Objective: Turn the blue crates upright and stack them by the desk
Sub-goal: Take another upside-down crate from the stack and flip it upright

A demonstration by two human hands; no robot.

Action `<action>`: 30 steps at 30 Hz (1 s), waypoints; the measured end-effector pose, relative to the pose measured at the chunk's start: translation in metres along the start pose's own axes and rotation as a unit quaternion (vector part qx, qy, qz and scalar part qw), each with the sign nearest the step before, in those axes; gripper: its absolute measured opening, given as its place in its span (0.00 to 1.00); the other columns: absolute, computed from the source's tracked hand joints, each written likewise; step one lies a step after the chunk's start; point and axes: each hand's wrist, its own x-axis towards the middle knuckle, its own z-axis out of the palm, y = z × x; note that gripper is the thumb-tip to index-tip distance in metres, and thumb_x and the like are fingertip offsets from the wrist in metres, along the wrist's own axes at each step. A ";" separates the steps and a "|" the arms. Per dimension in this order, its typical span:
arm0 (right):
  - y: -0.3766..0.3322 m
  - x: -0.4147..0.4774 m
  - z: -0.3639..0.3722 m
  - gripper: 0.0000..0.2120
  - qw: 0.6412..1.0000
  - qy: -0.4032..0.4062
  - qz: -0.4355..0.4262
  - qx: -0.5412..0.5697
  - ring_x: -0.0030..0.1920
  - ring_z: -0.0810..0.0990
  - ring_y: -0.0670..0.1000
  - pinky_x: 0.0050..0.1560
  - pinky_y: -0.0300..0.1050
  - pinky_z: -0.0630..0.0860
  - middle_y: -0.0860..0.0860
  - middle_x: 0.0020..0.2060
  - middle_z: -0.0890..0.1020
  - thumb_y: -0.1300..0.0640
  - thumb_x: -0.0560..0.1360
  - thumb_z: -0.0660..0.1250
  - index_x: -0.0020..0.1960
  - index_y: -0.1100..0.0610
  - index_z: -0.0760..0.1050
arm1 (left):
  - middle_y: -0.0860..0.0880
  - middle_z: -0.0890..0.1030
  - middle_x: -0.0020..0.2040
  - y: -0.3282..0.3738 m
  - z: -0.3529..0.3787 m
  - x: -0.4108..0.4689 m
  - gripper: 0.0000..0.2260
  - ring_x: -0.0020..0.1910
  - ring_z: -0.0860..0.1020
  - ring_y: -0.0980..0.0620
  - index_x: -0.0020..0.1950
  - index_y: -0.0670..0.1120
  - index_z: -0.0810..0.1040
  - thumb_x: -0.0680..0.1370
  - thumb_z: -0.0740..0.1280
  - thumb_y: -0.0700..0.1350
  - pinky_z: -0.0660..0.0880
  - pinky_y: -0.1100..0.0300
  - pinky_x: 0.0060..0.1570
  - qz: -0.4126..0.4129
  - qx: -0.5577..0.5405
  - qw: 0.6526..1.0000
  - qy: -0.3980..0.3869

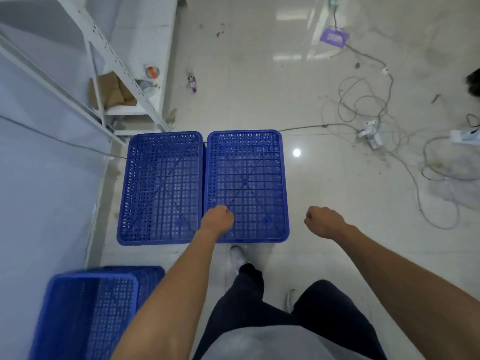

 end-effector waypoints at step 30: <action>0.018 0.362 0.169 0.22 0.987 0.009 0.076 0.139 0.55 0.78 0.64 0.56 0.59 0.76 0.59 0.62 0.75 0.46 0.82 0.56 0.68 0.60 0.62 | 0.37 0.55 0.76 -0.113 0.129 0.321 0.26 0.69 0.66 0.36 0.77 0.45 0.56 0.82 0.60 0.50 0.74 0.45 0.60 -0.132 0.195 0.972 0.014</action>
